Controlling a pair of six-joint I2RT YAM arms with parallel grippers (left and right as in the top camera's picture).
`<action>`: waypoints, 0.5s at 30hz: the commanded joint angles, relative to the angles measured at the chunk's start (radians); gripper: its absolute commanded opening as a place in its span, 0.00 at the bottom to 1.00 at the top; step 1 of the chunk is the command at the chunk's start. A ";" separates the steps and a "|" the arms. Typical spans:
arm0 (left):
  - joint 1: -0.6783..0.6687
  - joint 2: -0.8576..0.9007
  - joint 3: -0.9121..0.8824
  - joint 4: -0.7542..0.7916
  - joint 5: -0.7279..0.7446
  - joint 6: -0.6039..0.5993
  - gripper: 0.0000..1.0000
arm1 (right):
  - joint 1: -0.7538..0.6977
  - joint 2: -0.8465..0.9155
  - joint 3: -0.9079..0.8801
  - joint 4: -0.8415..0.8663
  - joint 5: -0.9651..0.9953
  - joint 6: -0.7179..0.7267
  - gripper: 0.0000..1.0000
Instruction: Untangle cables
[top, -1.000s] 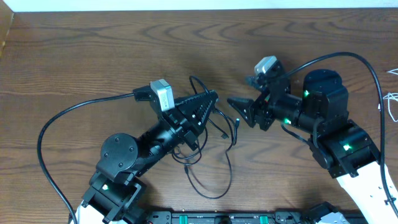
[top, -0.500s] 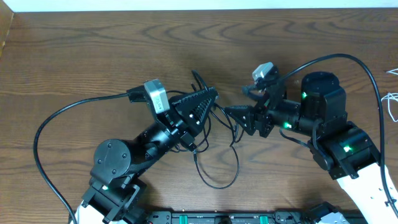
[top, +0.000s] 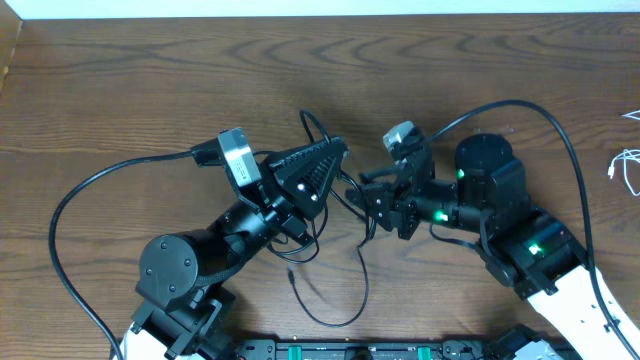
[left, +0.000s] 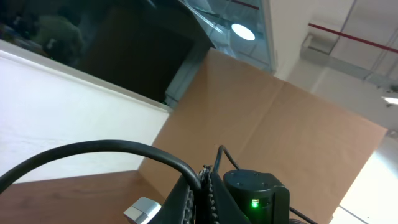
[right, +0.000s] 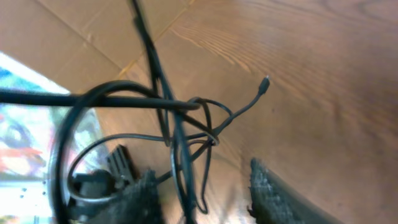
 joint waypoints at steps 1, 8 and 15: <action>-0.001 -0.009 0.013 0.021 0.074 -0.038 0.08 | 0.010 -0.030 -0.003 0.002 0.086 0.017 0.05; -0.001 -0.009 0.013 -0.062 0.460 -0.070 0.08 | -0.029 -0.057 -0.003 0.138 0.769 0.015 0.01; -0.001 -0.008 0.013 -0.578 0.462 0.011 0.08 | -0.259 -0.099 -0.003 0.312 0.981 -0.051 0.01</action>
